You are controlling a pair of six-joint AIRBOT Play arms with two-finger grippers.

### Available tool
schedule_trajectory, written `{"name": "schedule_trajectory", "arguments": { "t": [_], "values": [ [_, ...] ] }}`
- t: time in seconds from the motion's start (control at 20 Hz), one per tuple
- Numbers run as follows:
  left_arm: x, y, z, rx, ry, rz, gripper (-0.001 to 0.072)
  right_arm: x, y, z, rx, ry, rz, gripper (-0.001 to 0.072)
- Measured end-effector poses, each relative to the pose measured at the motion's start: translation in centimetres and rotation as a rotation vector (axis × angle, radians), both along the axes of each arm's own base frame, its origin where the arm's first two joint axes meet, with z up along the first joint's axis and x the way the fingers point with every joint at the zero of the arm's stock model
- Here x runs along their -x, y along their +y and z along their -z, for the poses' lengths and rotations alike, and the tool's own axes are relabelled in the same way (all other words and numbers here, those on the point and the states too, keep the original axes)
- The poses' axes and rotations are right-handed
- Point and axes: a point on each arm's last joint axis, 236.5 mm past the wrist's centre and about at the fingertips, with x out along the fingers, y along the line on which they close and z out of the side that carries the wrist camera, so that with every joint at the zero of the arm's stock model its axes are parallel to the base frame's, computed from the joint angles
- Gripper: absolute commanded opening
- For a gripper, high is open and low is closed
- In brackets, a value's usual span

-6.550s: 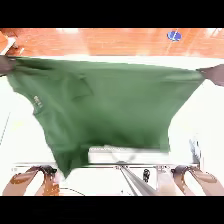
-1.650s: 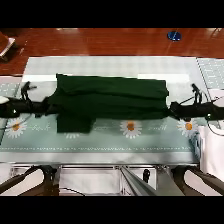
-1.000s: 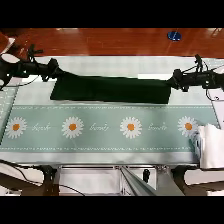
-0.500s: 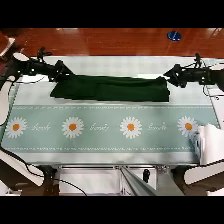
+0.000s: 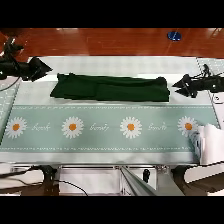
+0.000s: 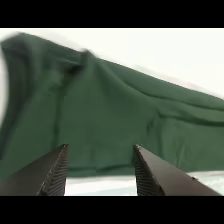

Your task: Fold the shirts.

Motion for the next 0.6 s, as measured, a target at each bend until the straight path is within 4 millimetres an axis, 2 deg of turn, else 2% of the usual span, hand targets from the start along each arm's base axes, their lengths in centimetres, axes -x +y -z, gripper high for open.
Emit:
{"name": "schedule_trajectory", "arguments": {
  "t": [0.15, 0.2, 0.25, 0.3, 0.35, 0.4, 0.45, 0.6],
  "values": [
    [2.6, -2.6, -0.3, -0.019, -0.043, 0.026, 0.0504, 0.0, 3.0, 1.5, -0.048, 0.034, -0.034, 0.0414],
    [3.1, -3.5, -0.2, -0.024, -0.050, 0.039, 0.0504, -0.1, 4.1, 1.8, -0.065, 0.038, -0.045, 0.0373],
    [3.5, -4.3, -0.2, -0.026, -0.060, 0.052, 0.0503, -0.2, 5.1, 2.0, -0.074, 0.041, -0.059, 0.0147],
    [3.8, -5.2, -0.1, -0.028, -0.064, 0.068, 0.0502, -0.1, 5.8, 2.3, -0.065, 0.044, -0.082, 0.0025],
    [4.0, -6.0, 0.0, -0.030, -0.068, 0.083, 0.0467, -0.1, 6.4, 2.3, -0.059, 0.040, -0.103, 0.0025],
    [4.0, -6.8, 0.0, -0.030, -0.077, 0.096, 0.0195, -0.2, 6.8, 1.7, -0.053, 0.021, -0.125, 0.0025],
    [4.3, -7.7, 0.1, -0.030, -0.075, 0.115, 0.0026, -0.3, 7.0, 0.8, -0.045, 0.000, -0.140, 0.0025],
    [4.8, -10.5, 0.3, -0.030, -0.088, 0.174, 0.0020, 1.1, 6.0, -2.6, 0.057, -0.034, -0.205, 0.0025]
  ]
}}
